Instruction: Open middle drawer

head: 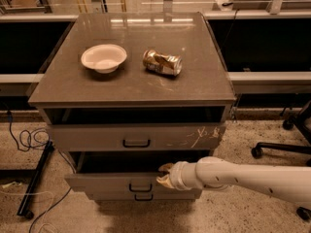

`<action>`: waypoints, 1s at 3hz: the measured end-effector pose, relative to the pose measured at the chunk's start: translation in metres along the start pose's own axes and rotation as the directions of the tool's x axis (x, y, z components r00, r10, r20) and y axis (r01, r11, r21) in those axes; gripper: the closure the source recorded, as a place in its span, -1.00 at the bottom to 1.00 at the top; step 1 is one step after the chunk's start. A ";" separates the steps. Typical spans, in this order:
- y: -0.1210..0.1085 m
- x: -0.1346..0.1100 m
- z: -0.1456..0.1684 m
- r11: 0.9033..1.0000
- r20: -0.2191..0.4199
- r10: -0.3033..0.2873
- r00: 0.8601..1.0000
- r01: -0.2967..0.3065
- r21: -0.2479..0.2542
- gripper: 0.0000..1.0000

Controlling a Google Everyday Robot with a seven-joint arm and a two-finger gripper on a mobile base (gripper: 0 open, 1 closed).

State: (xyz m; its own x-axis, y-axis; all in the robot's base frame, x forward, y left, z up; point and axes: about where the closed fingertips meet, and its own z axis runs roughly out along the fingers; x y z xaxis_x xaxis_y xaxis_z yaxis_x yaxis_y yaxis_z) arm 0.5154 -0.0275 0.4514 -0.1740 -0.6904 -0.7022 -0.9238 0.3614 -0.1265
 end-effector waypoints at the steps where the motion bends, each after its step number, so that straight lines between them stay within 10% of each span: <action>1: 0.000 0.000 0.000 1.000 0.000 0.000 1.000 0.000 0.000 -0.31; 3: 0.004 0.004 0.004 1.000 -0.003 0.001 1.000 -0.001 -0.006 -1.00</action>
Offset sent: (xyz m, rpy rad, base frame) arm 0.0000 0.0000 0.0000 0.0000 0.0000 0.0000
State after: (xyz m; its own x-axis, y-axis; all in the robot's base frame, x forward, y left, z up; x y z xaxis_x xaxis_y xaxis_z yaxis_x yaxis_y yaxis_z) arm 0.5127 -0.0260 0.4455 -0.1757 -0.6917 -0.7005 -0.9255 0.3585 -0.1219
